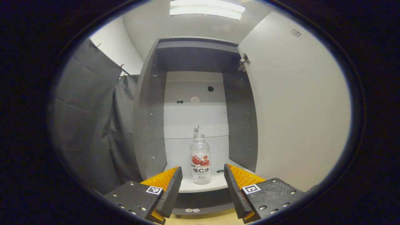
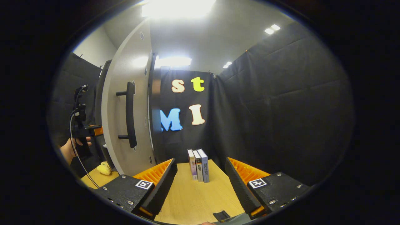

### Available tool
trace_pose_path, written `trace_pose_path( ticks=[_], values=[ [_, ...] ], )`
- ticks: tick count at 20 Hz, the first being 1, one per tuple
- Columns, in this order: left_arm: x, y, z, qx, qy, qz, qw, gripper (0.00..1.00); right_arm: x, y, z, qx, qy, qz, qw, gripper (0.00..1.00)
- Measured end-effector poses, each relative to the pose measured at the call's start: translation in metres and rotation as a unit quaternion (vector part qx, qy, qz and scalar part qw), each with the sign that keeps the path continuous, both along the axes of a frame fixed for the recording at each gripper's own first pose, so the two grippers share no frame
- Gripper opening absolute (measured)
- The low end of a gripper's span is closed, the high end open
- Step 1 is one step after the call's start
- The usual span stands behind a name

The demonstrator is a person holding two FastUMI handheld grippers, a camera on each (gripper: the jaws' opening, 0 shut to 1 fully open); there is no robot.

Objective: Open the cabinet door with the right hand, grasp the bottle in the cabinet with the left hand and place it on the coaster, then close the cabinet door with the right hand.

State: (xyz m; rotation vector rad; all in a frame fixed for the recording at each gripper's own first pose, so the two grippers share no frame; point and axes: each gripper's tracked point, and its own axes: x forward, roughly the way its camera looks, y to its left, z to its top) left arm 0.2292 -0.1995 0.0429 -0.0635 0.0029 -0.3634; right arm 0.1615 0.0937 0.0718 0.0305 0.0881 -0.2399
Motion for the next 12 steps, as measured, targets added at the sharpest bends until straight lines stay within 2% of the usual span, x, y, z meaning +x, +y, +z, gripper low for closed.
trace_pose_path(
  ticks=[4,7,8,10,11,12],
  values=[
    [0.046,-0.017,-0.018,0.002,0.012,-0.02,1.0,0.71,-0.003,-0.005,-0.005,0.0,0.01,-0.032,0.999,0.95],
    [0.072,-0.026,-0.028,0.001,0.013,-0.029,0.999,0.82,-0.003,-0.009,-0.005,-0.001,0.01,-0.051,0.999,0.95],
    [0.08,-0.028,-0.032,0.0,0.016,-0.03,0.999,0.71,-0.004,-0.009,-0.005,-0.001,0.011,-0.056,0.998,0.95],
    [0.096,-0.035,-0.04,-0.006,0.023,-0.038,0.999,0.71,-0.005,-0.009,-0.005,-0.002,0.01,-0.063,0.998,0.95],
    [0.104,-0.039,-0.044,-0.005,0.029,-0.045,0.999,0.82,-0.005,-0.009,-0.004,-0.005,0.009,-0.066,0.998,0.95],
    [0.111,-0.041,-0.047,-0.004,0.031,-0.045,0.999,0.82,-0.005,-0.009,-0.004,-0.009,0.01,-0.069,0.998,0.95]
  ],
)
